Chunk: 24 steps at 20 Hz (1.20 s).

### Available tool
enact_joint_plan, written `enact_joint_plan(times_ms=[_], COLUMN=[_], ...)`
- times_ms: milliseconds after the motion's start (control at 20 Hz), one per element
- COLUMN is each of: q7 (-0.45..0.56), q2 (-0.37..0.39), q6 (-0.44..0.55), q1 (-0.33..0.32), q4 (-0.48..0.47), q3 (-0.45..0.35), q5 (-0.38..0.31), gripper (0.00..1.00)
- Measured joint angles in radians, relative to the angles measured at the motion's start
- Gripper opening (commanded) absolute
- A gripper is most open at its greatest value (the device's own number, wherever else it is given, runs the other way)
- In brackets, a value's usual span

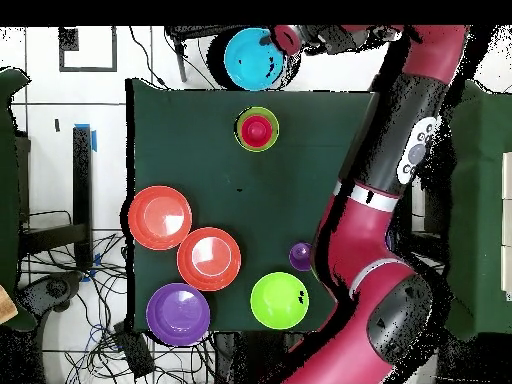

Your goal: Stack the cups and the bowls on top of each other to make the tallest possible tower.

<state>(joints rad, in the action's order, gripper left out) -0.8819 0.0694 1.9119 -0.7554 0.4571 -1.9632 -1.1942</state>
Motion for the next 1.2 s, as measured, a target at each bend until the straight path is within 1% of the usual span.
enact_joint_plan(times_ms=[350,1200], q7=[0.0,0.0], q2=[0.0,-0.004], q6=[0.0,0.0], q1=[0.017,0.018], q4=[-0.026,-0.055], q3=[0.012,0.043], q5=[0.001,0.005], gripper=[0.0,0.0])
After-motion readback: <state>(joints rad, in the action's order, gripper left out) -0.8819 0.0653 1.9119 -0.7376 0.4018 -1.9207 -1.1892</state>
